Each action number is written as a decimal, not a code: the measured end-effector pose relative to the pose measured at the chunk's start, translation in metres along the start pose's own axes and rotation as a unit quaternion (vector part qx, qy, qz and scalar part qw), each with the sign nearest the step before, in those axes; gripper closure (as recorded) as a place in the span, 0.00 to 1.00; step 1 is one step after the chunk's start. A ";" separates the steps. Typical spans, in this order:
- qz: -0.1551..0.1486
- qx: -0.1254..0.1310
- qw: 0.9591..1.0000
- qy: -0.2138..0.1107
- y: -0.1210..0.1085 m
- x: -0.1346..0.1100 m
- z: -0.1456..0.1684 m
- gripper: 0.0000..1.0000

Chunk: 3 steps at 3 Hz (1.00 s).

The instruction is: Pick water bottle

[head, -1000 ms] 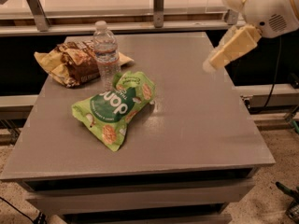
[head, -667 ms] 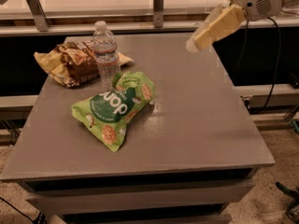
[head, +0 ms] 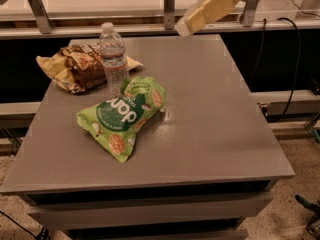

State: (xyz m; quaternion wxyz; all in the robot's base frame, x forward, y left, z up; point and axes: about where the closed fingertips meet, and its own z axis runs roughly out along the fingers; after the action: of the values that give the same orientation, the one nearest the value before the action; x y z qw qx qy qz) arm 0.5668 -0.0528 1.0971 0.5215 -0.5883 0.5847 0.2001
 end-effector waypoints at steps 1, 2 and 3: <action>0.006 -0.020 1.000 -0.004 0.004 0.000 0.004 0.00; 0.028 -0.047 0.998 -0.011 0.006 0.015 0.026 0.00; 0.046 -0.082 0.995 -0.018 0.012 0.031 0.060 0.00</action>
Offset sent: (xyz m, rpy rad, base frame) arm 0.0246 0.0247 -0.0542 0.0400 0.1659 0.0980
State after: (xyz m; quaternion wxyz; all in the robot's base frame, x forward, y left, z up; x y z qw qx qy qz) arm 0.5861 -0.0139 1.0442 0.4726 -0.5980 0.5829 0.2816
